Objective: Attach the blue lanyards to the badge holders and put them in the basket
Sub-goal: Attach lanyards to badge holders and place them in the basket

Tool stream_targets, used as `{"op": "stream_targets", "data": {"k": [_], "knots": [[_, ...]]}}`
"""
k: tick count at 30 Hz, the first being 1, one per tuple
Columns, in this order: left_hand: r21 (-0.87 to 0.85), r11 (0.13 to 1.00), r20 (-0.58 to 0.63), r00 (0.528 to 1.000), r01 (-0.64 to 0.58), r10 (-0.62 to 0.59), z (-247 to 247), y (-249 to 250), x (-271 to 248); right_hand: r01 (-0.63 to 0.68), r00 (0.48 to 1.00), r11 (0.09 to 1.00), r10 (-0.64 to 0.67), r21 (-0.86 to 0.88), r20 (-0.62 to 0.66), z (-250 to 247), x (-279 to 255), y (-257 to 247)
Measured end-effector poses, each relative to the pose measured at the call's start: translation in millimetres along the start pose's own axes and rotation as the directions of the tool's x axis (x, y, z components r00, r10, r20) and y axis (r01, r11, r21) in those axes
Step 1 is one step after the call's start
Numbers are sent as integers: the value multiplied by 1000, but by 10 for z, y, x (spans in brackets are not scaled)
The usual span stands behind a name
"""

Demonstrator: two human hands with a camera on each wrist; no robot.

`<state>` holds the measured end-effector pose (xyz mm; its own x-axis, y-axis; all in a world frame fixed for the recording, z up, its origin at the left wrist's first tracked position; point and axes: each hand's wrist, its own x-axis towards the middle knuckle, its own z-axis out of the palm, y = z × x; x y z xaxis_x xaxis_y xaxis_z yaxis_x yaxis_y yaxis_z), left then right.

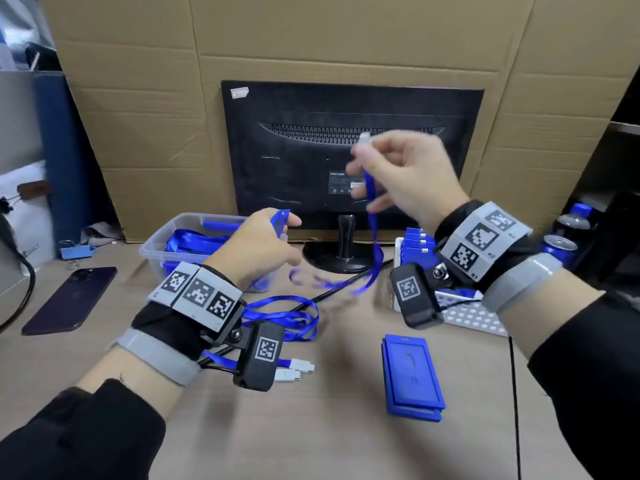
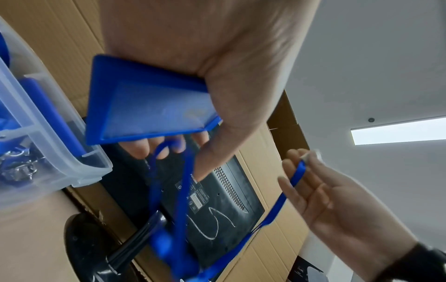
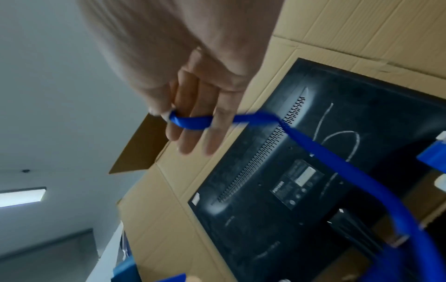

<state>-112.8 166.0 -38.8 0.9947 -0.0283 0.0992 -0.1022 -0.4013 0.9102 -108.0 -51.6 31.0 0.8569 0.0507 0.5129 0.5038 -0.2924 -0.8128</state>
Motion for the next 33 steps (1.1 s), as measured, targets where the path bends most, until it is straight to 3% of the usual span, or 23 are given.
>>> {"op": "stream_targets", "data": {"k": [5, 7, 19, 29, 33], "knots": [[-362, 932, -56, 998, -26, 6, 120, 97, 74, -116, 974, 976, 148, -184, 171, 131, -99, 429], [-405, 913, -61, 998, -48, 25, 160, 147, 116, -139, 960, 962, 189, -233, 207, 186, -118, 556], [-282, 959, -3, 1000, -15, 15, 376, 12, 566, -220, 962, 974, 225, -46, 153, 224, -66, 1058], [-225, 974, 21, 999, 34, -30, 419, -151, 770, -303, 879, 953, 272, 17, 391, 204, 73, 1280], [-205, 979, 43, 999, 20, -11, 409, -172, 763, -301, 884, 953, 263, 39, 387, 177, 78, 1309]]}}
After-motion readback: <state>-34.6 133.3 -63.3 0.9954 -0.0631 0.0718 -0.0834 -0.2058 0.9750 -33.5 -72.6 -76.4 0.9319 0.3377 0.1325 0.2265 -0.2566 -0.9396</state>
